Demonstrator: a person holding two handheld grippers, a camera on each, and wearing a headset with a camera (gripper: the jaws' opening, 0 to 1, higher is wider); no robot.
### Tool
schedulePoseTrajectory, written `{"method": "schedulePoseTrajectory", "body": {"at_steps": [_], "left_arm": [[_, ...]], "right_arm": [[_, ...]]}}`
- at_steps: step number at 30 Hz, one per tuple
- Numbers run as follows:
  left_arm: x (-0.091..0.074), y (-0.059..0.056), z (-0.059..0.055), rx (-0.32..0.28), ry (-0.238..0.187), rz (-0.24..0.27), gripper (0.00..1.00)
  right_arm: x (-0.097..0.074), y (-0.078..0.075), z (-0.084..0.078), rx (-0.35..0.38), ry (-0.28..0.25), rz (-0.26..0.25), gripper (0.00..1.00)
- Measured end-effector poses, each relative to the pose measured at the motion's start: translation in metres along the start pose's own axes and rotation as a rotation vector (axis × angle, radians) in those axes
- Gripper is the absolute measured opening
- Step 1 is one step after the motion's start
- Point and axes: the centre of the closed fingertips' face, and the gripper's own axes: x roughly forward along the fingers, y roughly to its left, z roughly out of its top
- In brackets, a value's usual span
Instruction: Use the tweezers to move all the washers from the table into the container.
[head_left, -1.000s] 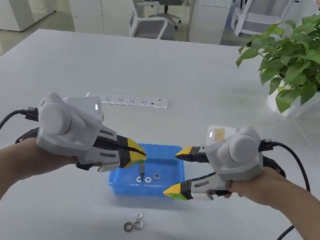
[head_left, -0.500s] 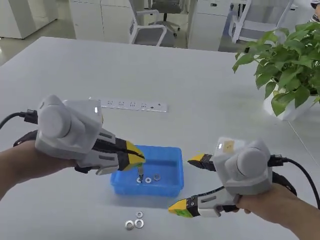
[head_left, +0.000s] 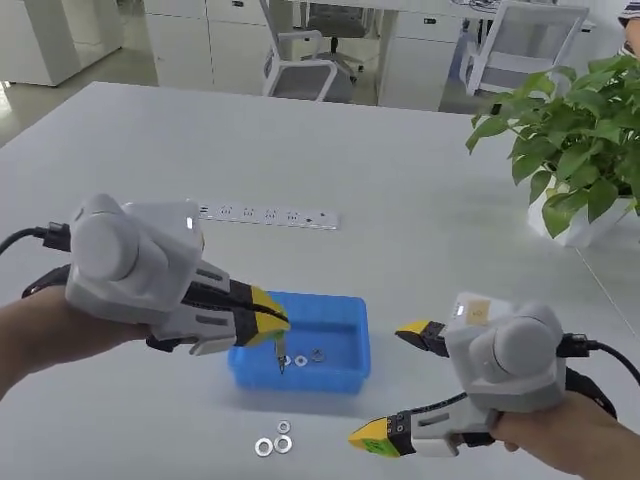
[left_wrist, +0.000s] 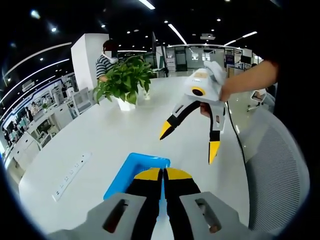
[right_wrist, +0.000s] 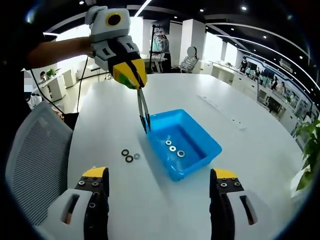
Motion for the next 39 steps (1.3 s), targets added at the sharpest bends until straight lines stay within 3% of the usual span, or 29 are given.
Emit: {"method": "schedulePoseTrajectory", "body": {"at_steps": [17,26,39], "left_arm": [[0.007,-0.028,-0.007,-0.018,-0.006,-0.044,0.05],[0.01,-0.041,-0.011,-0.025,-0.007,-0.059,0.05],[0.02,-0.05,-0.022,-0.035,0.007,-0.078,0.05]], "right_arm": [[-0.004,0.008,-0.006,0.032,-0.011,-0.032,1.0],[-0.008,0.012,-0.01,0.052,-0.03,-0.038,1.0],[-0.014,0.022,-0.02,0.051,-0.043,-0.031,1.0]]}}
